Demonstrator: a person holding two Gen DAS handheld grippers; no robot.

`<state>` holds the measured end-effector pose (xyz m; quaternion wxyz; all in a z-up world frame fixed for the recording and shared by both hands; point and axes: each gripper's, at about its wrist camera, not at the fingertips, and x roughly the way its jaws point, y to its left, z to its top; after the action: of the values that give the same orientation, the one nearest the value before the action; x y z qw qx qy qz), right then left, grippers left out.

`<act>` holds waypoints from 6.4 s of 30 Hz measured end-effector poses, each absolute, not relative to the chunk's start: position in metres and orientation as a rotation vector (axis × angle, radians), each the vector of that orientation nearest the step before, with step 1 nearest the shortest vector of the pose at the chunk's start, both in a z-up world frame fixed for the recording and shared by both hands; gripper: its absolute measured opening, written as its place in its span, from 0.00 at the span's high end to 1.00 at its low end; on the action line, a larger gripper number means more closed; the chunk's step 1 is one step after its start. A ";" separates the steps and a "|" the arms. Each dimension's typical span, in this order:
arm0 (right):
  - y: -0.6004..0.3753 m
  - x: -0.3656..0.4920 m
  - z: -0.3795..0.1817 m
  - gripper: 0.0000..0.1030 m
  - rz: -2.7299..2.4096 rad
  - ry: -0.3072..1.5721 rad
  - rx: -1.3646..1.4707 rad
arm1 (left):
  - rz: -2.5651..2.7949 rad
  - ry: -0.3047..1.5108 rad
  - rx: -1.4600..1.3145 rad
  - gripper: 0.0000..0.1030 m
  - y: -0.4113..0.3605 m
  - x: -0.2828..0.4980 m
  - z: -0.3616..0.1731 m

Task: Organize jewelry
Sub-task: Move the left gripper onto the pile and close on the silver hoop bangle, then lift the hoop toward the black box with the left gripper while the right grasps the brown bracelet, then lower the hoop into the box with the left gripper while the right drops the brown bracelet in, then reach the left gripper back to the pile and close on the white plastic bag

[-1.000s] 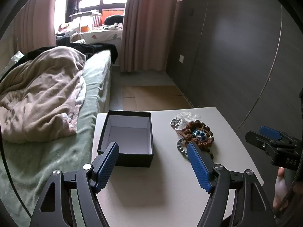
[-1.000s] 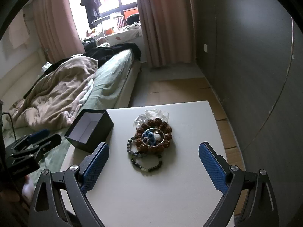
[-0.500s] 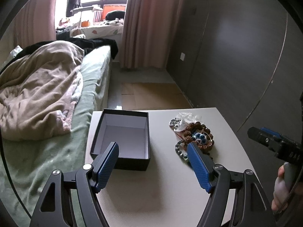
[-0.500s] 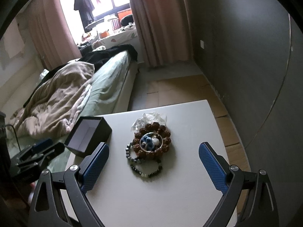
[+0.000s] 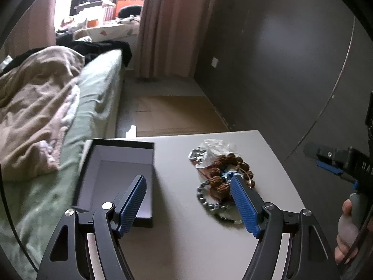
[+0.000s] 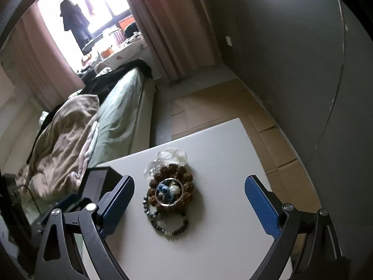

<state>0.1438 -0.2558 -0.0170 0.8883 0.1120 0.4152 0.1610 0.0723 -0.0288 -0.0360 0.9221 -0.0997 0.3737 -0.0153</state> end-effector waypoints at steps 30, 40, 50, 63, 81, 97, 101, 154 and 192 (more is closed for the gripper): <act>-0.318 0.178 -0.055 0.06 0.136 1.005 0.465 | -0.192 0.899 -0.053 0.37 -0.118 0.139 -0.095; -0.323 0.176 -0.057 0.06 0.142 1.016 0.464 | -0.160 0.885 0.048 0.37 -0.133 0.139 -0.102; -0.322 0.177 -0.057 0.06 0.141 1.022 0.456 | -0.169 0.890 -0.023 0.50 -0.118 0.141 -0.101; -0.290 0.180 -0.066 0.22 0.215 1.058 0.397 | -0.122 0.822 -0.125 0.50 -0.074 0.126 -0.069; -0.229 0.199 -0.120 0.53 0.314 1.200 0.416 | -0.048 0.785 -0.219 0.50 -0.013 0.114 -0.050; -0.216 0.190 -0.109 0.81 0.367 1.126 0.414 | 0.016 0.754 -0.296 0.50 0.026 0.084 -0.032; -0.214 0.177 -0.090 0.81 0.420 1.066 0.429 | 0.032 0.739 -0.311 0.50 0.035 0.074 -0.026; -0.101 0.141 -0.043 0.81 0.786 0.894 0.494 | 0.103 0.694 -0.556 0.22 0.125 0.062 -0.021; -0.182 0.142 -0.040 0.29 0.577 0.971 0.392 | 0.043 0.750 -0.457 0.22 0.072 0.060 -0.019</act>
<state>0.1420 -0.1820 -0.0404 0.8265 0.1844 0.4573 0.2716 0.0597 0.0720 -0.0193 0.9049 -0.2210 0.3631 0.0210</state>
